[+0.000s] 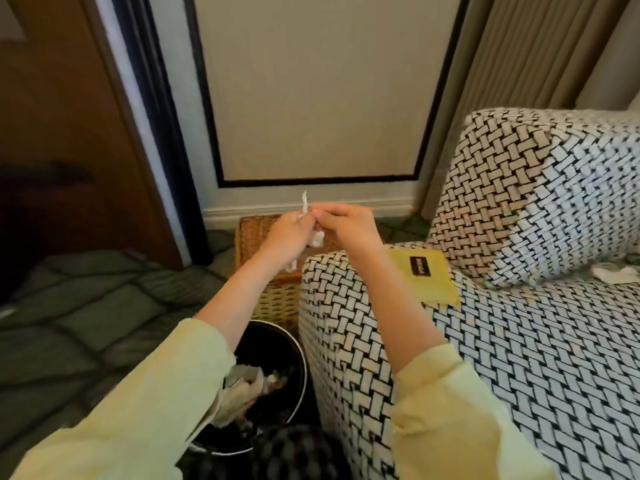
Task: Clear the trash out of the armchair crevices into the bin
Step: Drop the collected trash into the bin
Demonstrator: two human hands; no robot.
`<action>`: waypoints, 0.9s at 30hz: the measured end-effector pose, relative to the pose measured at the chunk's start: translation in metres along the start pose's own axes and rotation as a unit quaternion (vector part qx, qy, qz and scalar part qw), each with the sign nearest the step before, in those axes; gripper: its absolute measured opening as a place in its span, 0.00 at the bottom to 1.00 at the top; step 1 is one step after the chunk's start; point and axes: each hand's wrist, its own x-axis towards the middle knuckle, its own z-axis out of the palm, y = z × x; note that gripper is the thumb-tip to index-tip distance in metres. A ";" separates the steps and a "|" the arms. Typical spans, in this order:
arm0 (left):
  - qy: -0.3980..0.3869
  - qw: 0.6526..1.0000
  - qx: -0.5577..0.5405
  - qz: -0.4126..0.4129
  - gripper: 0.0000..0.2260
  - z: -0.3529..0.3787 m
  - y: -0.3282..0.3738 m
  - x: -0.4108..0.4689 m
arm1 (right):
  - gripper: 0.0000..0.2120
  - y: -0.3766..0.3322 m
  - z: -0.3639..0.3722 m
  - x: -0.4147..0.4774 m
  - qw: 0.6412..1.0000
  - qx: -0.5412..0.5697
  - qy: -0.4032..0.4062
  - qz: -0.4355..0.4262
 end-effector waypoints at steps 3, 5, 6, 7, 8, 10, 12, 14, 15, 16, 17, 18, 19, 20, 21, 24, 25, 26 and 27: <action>0.017 0.997 -0.049 -0.064 0.12 -0.023 -0.033 -0.002 | 0.09 0.020 0.047 0.010 0.999 -0.027 -0.002 0.025; 0.008 0.992 -0.061 -0.112 0.12 -0.035 -0.056 -0.008 | 0.08 0.040 0.074 0.015 0.996 -0.031 -0.013 0.077; 0.002 0.988 -0.070 -0.138 0.13 -0.039 -0.067 -0.010 | 0.08 0.050 0.084 0.017 0.994 -0.036 -0.016 0.106; -0.004 0.983 -0.078 -0.168 0.13 -0.042 -0.076 -0.014 | 0.09 0.062 0.093 0.017 0.990 -0.041 -0.015 0.137; -0.013 0.977 -0.086 -0.196 0.12 -0.044 -0.083 -0.017 | 0.10 0.074 0.098 0.016 0.985 -0.041 -0.019 0.165; -0.030 0.963 -0.097 -0.250 0.12 -0.044 -0.100 -0.023 | 0.11 0.100 0.105 0.010 0.978 -0.017 -0.048 0.203; -0.052 0.949 -0.091 -0.297 0.13 -0.040 -0.120 -0.028 | 0.12 0.122 0.104 0.001 0.966 -0.002 -0.073 0.247; -0.072 0.938 -0.075 -0.331 0.13 -0.034 -0.138 -0.035 | 0.13 0.143 0.105 -0.002 0.955 -0.014 -0.087 0.282; -0.080 0.933 -0.059 -0.345 0.13 -0.030 -0.146 -0.037 | 0.14 0.152 0.107 -0.002 0.953 -0.029 -0.093 0.287; -0.090 0.929 -0.044 -0.357 0.13 -0.028 -0.153 -0.038 | 0.14 0.158 0.109 -0.003 0.952 -0.046 -0.098 0.287; -0.103 0.924 -0.034 -0.366 0.13 -0.026 -0.155 -0.041 | 0.14 0.161 0.110 -0.004 0.950 -0.063 -0.098 0.289; -0.112 0.919 -0.029 -0.377 0.12 -0.025 -0.154 -0.043 | 0.13 0.164 0.111 -0.005 0.948 -0.075 -0.097 0.293; -0.121 0.914 -0.024 -0.386 0.12 -0.025 -0.155 -0.043 | 0.12 0.166 0.110 -0.006 0.946 -0.081 -0.092 0.301; -0.120 0.912 -0.023 -0.392 0.11 -0.025 -0.155 -0.043 | 0.12 0.168 0.109 -0.006 0.943 -0.085 -0.091 0.308; -0.112 0.912 -0.013 -0.394 0.10 -0.026 -0.157 -0.041 | 0.13 0.169 0.109 -0.007 0.940 -0.092 -0.094 0.314; -0.116 0.908 0.069 -0.397 0.13 -0.031 -0.157 -0.041 | 0.17 0.172 0.109 -0.008 0.926 -0.137 -0.115 0.332; -0.133 0.902 0.097 -0.398 0.15 -0.033 -0.156 -0.043 | 0.18 0.171 0.109 -0.009 0.923 -0.149 -0.115 0.336; -0.151 0.895 0.124 -0.401 0.17 -0.034 -0.153 -0.046 | 0.19 0.170 0.108 -0.011 0.921 -0.162 -0.114 0.337; -0.168 0.889 0.144 -0.401 0.19 -0.035 -0.153 -0.047 | 0.19 0.168 0.106 -0.012 0.917 -0.176 -0.114 0.339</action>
